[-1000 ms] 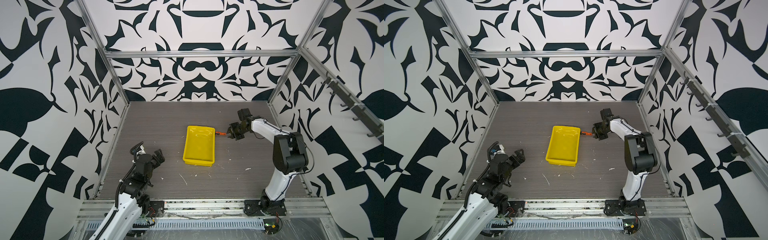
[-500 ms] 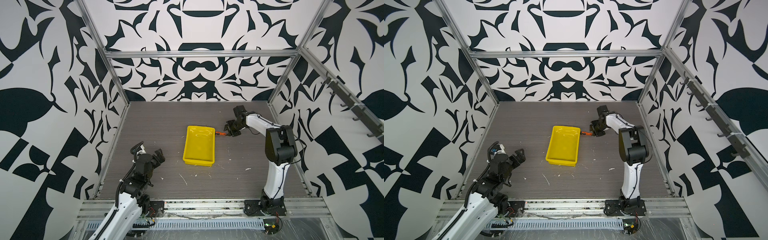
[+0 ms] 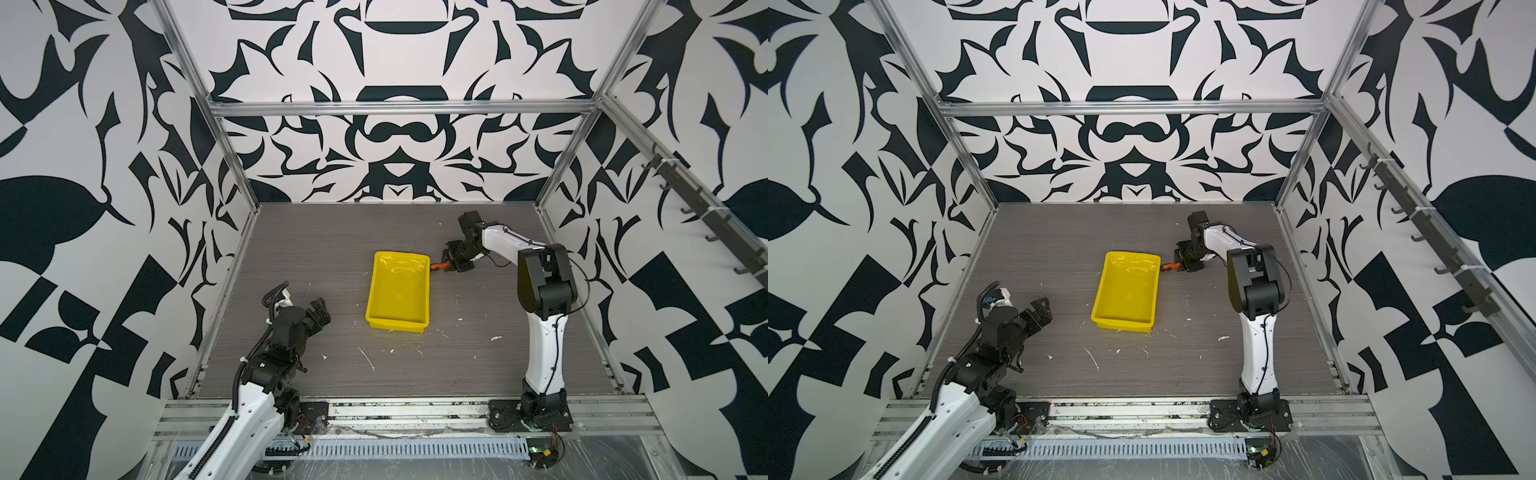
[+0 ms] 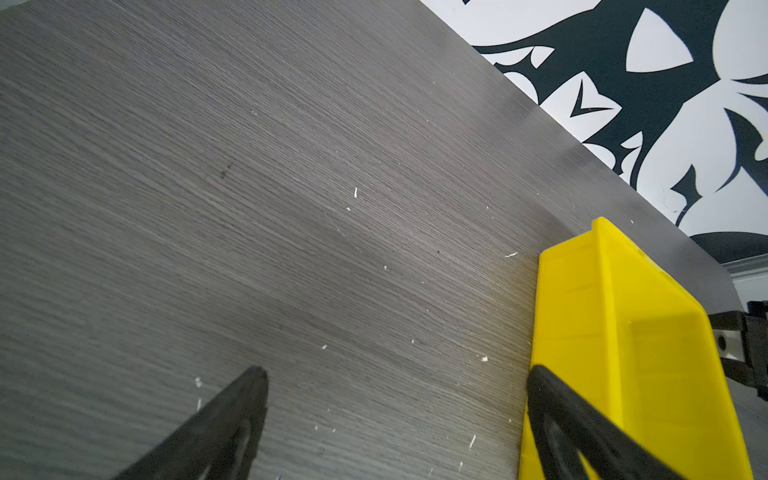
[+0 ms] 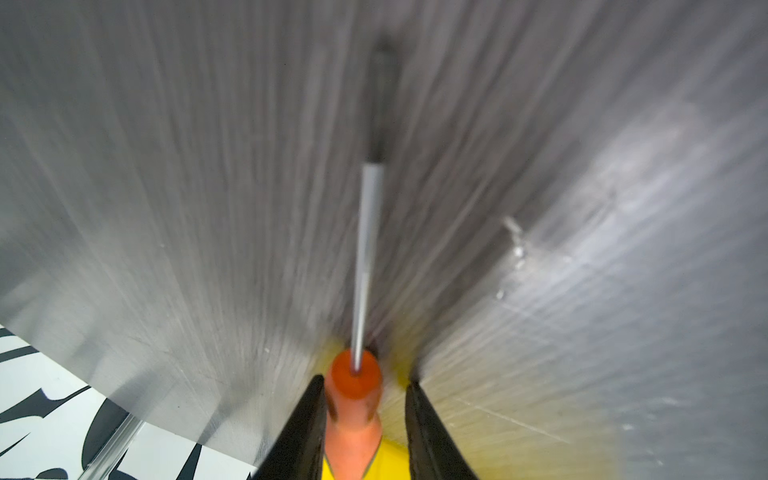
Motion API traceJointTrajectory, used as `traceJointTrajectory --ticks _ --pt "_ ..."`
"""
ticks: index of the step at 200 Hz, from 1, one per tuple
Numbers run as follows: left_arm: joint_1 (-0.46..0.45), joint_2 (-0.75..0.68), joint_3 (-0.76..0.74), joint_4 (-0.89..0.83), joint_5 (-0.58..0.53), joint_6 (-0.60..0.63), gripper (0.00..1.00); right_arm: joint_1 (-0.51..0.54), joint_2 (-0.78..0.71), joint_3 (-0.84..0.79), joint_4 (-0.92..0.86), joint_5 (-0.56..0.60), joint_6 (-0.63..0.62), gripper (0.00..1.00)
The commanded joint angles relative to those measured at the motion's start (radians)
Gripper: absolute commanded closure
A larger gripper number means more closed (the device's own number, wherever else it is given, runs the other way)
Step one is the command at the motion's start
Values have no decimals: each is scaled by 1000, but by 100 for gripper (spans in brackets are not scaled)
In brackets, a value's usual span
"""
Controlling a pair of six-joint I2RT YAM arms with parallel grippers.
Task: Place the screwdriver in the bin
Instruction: 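Lower the right gripper over the orange handle and close on it, then lift the screwdriver with the right gripper and swing it toward the bin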
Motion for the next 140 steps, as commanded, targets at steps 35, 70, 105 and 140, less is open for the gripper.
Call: traceJointTrajectory --ticks 35,70,105,140 --pt "4 6 -4 16 -43 -20 0 7 -33 -61 10 1 9 69" --pt "4 65 33 -71 -164 -117 0 5 -122 -212 104 29 3 89" --pt "4 94 48 -71 -121 -106 0 5 -155 -305 130 6 -43 99" --pt "-1 93 46 98 -113 -140 0 5 -238 -357 94 56 -219 100"
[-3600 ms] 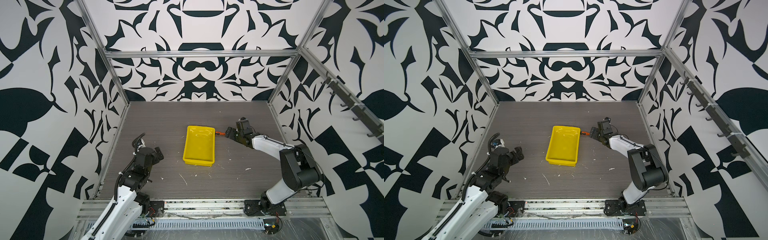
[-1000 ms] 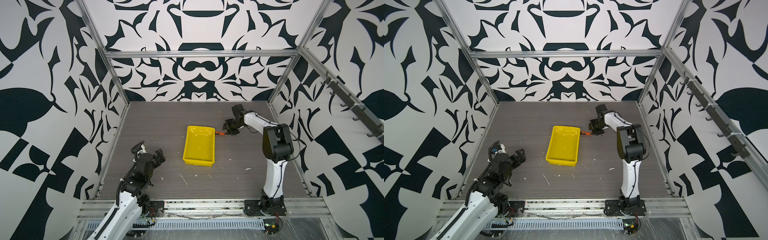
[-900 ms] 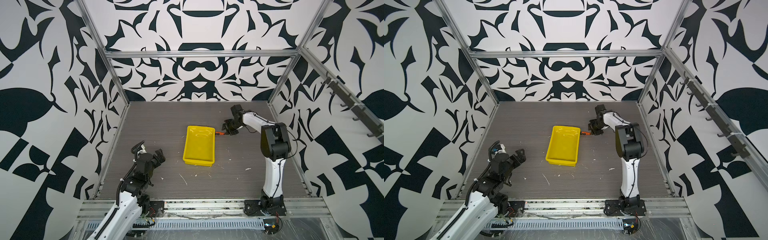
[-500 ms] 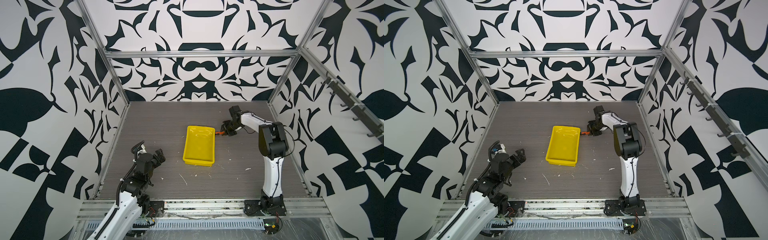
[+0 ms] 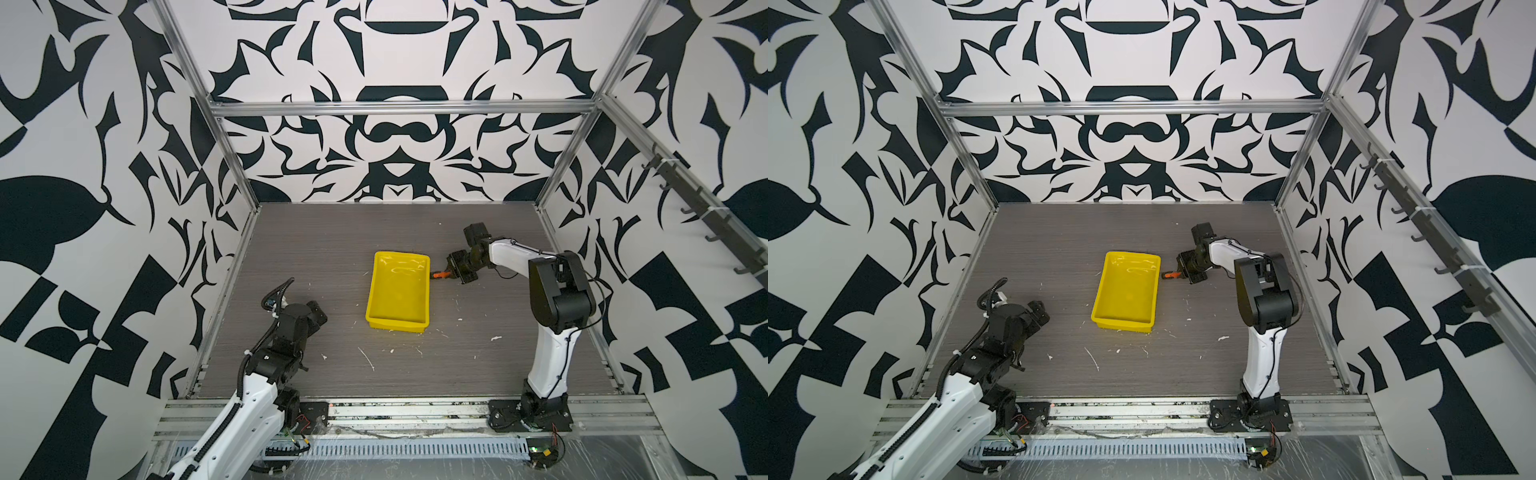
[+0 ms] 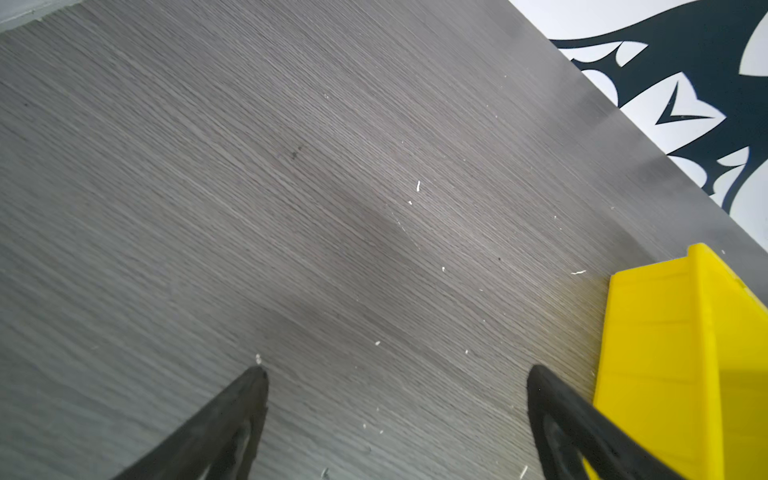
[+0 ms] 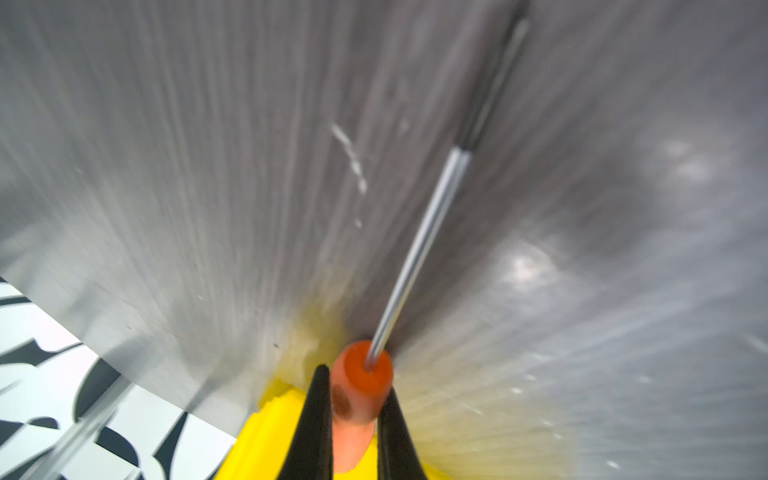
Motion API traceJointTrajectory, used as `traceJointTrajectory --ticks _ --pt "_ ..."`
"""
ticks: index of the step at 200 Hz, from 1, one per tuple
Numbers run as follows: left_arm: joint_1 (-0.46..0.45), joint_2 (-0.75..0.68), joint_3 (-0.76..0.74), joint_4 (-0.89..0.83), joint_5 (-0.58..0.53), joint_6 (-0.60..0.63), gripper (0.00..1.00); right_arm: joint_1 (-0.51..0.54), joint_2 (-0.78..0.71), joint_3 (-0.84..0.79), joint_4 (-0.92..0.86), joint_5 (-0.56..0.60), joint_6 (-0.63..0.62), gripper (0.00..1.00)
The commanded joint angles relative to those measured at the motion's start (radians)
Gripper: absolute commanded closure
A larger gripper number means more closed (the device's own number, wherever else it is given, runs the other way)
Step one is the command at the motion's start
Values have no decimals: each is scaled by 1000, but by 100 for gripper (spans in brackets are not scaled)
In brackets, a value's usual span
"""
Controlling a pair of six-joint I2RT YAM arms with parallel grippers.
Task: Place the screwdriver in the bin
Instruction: 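Lift the screwdriver with the right gripper and swing it toward the bin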
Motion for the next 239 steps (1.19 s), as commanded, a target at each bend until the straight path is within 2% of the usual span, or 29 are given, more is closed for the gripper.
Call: traceJointTrajectory --ticks 1,25,53,68,80,89,99,105,125,151,190,214,229,239 --pt "-2 5 34 139 -6 -48 0 2 -54 -45 -93 74 -151 100" --pt "-1 148 126 364 -33 -52 0 3 -116 -48 -200 188 -320 100" --pt "-2 391 306 433 -37 -51 0 8 -224 -118 -249 267 -452 100" --pt "0 511 330 522 33 -4 0 18 -303 -165 -268 343 -514 99" --pt "-3 561 315 552 144 -13 0 27 -359 -198 -287 393 -547 99" --pt "-15 587 257 677 225 8 0 29 -395 -226 -301 420 -559 99" --pt "-31 607 208 768 228 -14 0 29 -430 -265 -298 418 -570 98" --pt "-31 602 211 745 242 -42 0 28 -450 -282 -303 426 -573 97" --pt "-48 618 255 667 228 -22 0 32 -504 -340 -303 406 -581 97" --pt "-49 684 251 684 223 -41 0 80 -581 -377 -266 388 -562 96" --pt "-49 694 279 685 371 -126 0 197 -594 -250 -239 410 -562 95" --pt "-48 712 258 729 371 -165 0 298 -593 -177 -191 405 -533 95" --pt "-43 702 270 710 369 -127 0 366 -592 -146 -156 434 -509 94" --pt "-43 673 288 642 327 -95 0 404 -587 -125 -134 454 -500 94"
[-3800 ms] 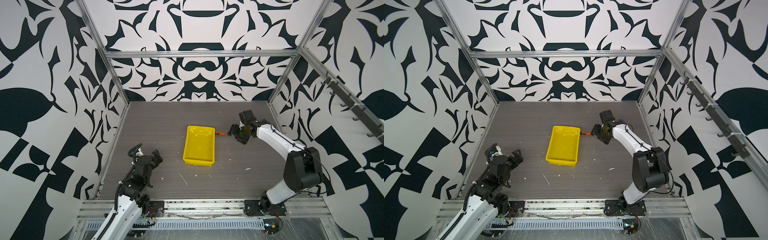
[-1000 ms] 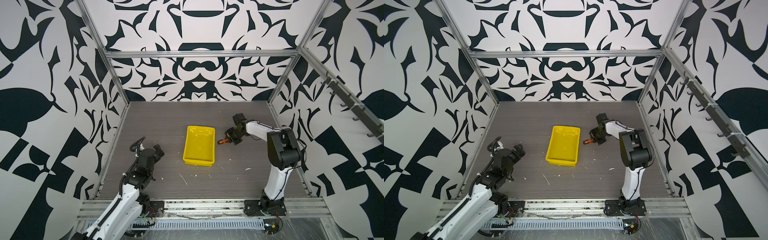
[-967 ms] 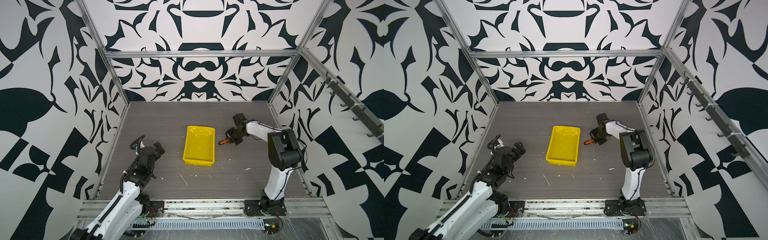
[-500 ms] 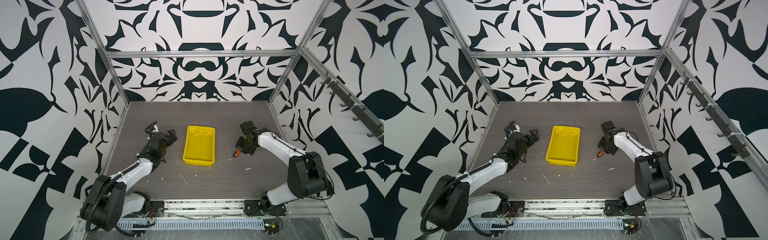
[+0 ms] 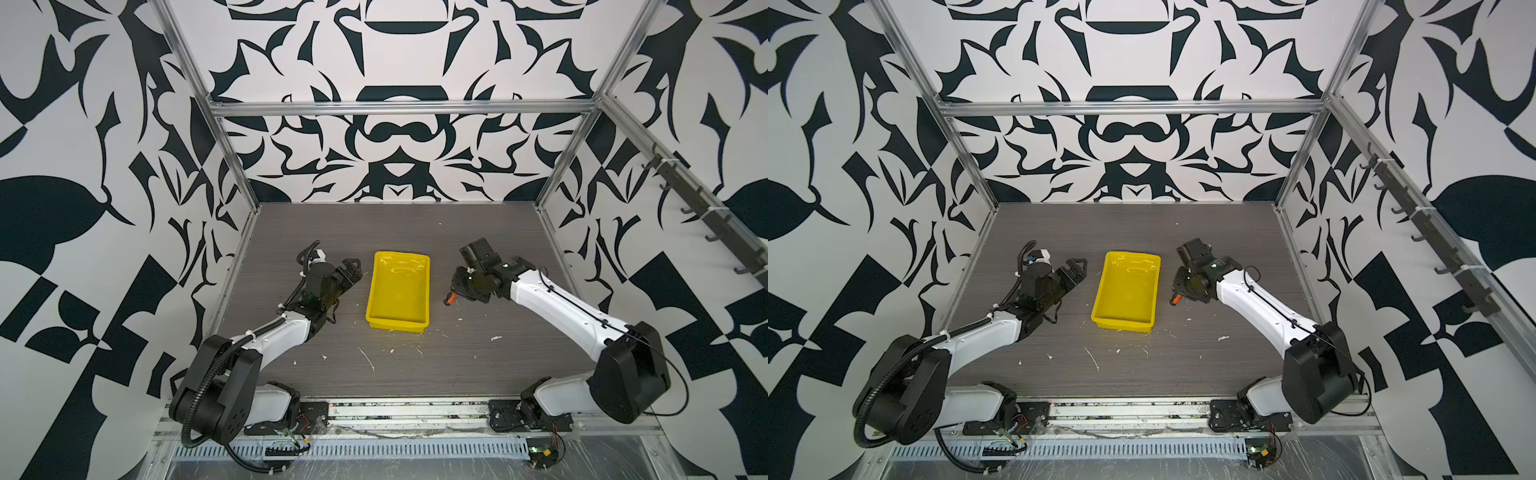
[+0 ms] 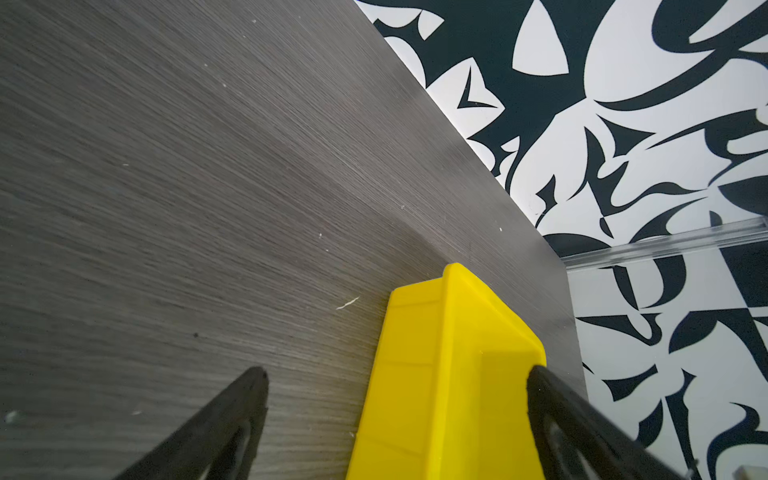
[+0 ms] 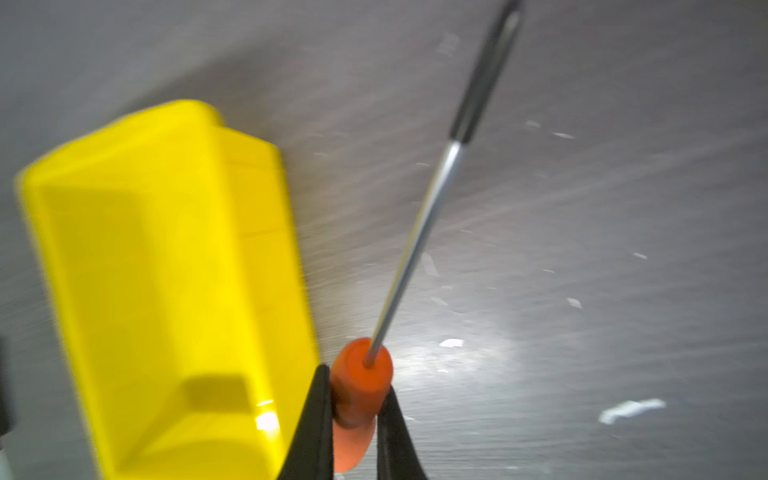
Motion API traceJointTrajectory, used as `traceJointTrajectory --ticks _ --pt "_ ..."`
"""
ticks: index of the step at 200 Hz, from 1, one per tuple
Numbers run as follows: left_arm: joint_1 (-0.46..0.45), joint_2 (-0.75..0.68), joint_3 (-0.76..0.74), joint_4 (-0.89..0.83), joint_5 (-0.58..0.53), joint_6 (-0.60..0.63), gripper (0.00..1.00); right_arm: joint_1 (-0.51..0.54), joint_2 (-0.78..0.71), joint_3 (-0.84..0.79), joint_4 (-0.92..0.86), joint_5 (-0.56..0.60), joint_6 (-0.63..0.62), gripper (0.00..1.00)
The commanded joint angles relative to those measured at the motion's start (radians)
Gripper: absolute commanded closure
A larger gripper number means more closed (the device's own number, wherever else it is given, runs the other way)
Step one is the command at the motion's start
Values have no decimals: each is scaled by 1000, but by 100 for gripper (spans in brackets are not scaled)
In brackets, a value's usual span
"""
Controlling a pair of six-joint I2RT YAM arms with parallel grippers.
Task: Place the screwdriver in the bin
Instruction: 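Lift the screwdriver with the right gripper and swing it toward the bin, then lower the screwdriver into the yellow bin and open the right gripper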
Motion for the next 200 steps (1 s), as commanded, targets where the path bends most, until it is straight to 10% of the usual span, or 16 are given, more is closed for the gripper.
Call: traceJointTrajectory --ticks 1,34,200 --pt "5 -33 46 -61 -26 22 0 87 -11 69 70 55 34 94" --pt "8 -128 22 -109 -164 28 0 158 78 145 99 55 43 93" --pt "13 -120 31 -120 -146 25 0 253 544 400 71 -24 113 94"
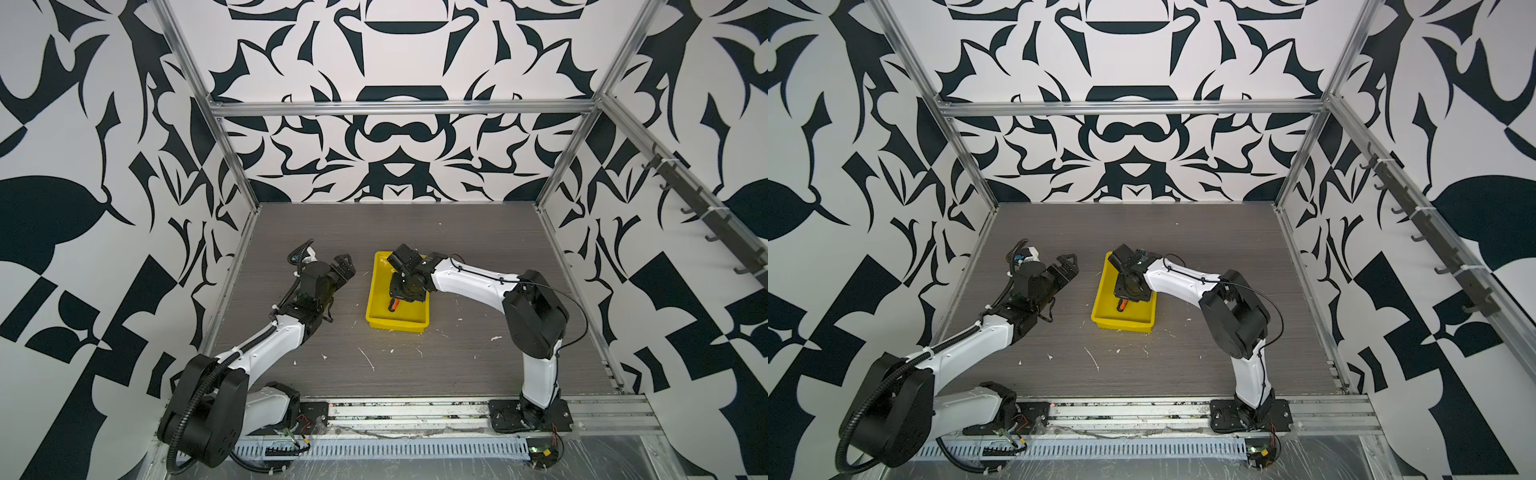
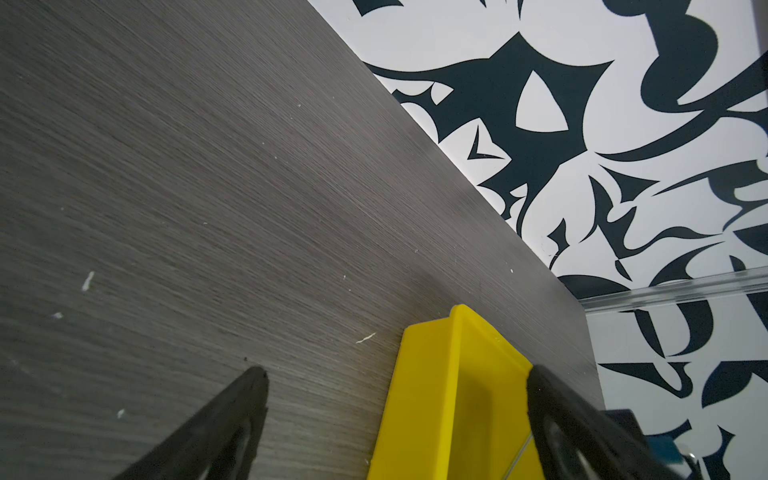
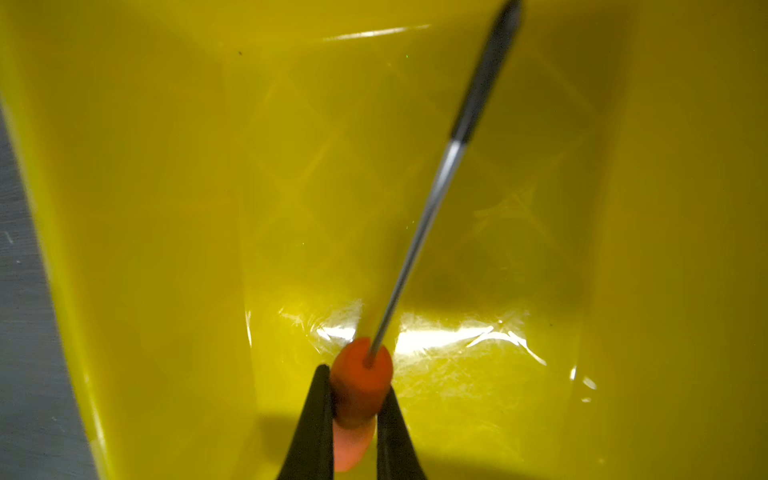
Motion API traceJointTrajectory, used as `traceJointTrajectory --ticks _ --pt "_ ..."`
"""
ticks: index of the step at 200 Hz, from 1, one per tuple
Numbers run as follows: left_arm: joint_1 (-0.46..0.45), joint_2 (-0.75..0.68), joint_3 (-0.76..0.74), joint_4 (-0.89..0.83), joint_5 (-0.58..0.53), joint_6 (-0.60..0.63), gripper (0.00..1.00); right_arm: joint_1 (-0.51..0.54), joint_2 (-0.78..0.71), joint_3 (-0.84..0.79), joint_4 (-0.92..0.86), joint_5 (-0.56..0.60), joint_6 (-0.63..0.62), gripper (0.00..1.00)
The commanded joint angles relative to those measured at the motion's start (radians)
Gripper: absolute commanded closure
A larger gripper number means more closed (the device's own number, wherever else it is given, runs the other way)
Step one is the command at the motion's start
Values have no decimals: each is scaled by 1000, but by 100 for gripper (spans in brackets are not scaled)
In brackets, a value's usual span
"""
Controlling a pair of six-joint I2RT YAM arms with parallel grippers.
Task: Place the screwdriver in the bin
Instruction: 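Lower the screwdriver into the yellow bin and open the right gripper, then raise the right gripper out of the bin and draw it back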
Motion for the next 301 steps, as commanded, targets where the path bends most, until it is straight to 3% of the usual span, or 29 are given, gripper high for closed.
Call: traceJointTrajectory --ticks 1,76,91,112,150,196,248,282,301 --pt "5 -14 18 -22 -10 3 0 4 -7 60 -15 -10 19 94" --pt "7 -14 16 -20 -13 1 0 3 80 191 -143 -3 -26 80" --pt "7 -4 23 -21 6 1 0 4 77 191 -150 0 -27 71" --pt "6 -4 33 -36 15 7 0 3 61 166 -116 -19 -28 67" --pt "7 -12 31 -40 -1 17 0 1 40 194 -135 -21 -48 67" --pt "7 2 31 -26 30 -2 0 2 -160 79 -157 69 -61 69" --pt "6 13 41 -39 26 8 0 -13 -378 -116 -59 185 -98 72" --pt "6 7 35 -37 6 12 0 -22 -538 -164 -76 324 -137 72" --pt "6 12 35 -37 13 12 0 -22 -651 -244 -80 459 -153 72"
